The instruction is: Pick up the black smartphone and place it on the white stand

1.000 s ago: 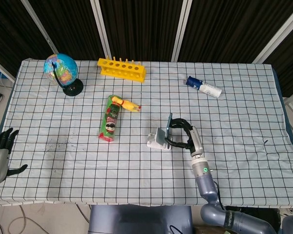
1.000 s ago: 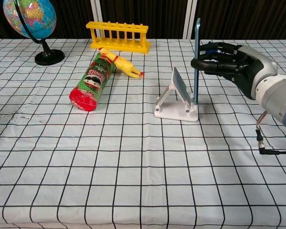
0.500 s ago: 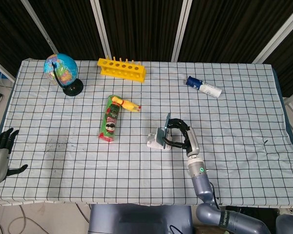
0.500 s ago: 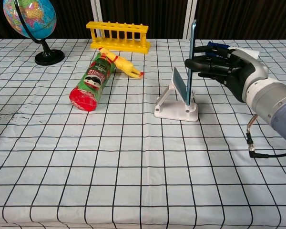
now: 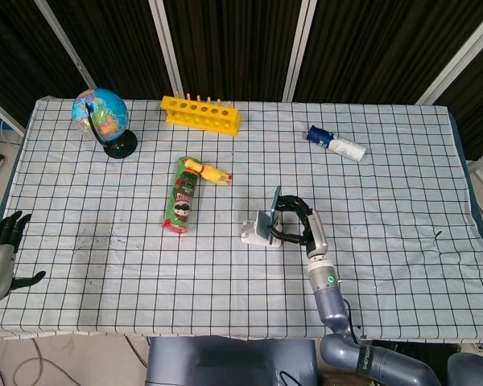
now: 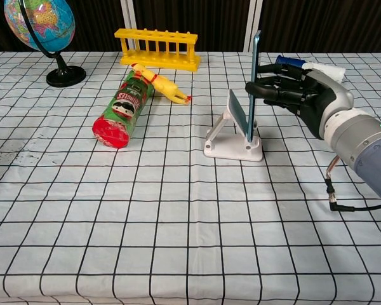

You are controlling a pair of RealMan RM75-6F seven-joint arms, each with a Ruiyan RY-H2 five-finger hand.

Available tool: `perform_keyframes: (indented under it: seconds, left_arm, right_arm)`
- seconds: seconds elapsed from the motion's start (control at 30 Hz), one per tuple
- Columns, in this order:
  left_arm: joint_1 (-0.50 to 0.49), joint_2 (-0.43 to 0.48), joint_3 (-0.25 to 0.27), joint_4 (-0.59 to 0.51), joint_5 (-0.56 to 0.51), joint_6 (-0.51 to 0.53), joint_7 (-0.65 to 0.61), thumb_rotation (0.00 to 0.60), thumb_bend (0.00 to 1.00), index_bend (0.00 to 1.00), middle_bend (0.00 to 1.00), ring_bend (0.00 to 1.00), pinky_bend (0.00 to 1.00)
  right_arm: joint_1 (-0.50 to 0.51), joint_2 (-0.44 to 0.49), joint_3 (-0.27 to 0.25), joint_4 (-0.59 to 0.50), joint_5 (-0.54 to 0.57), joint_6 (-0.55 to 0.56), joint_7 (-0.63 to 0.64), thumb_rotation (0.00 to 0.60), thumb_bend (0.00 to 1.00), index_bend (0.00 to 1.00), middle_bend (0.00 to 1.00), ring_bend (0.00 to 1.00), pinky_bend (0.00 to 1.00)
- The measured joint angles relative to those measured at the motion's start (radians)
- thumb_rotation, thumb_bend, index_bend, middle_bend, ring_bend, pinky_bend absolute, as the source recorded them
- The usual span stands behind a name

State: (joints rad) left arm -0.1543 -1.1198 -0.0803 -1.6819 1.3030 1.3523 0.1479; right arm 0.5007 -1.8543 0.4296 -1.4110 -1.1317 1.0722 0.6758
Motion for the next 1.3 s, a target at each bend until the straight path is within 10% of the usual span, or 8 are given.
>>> perform_keyframes:
  seconds: [1.3]
  left_arm:
    - [-0.005, -0.002, -0.005, -0.004, -0.019, -0.003, 0.008, 0.6, 0.0, 0.0, 0.0, 0.0, 0.0]
  right_arm:
    - [0.005, -0.037, -0.019, 0.06, -0.032, 0.027, -0.02, 0.6, 0.16, 0.69, 0.62, 0.28, 0.18]
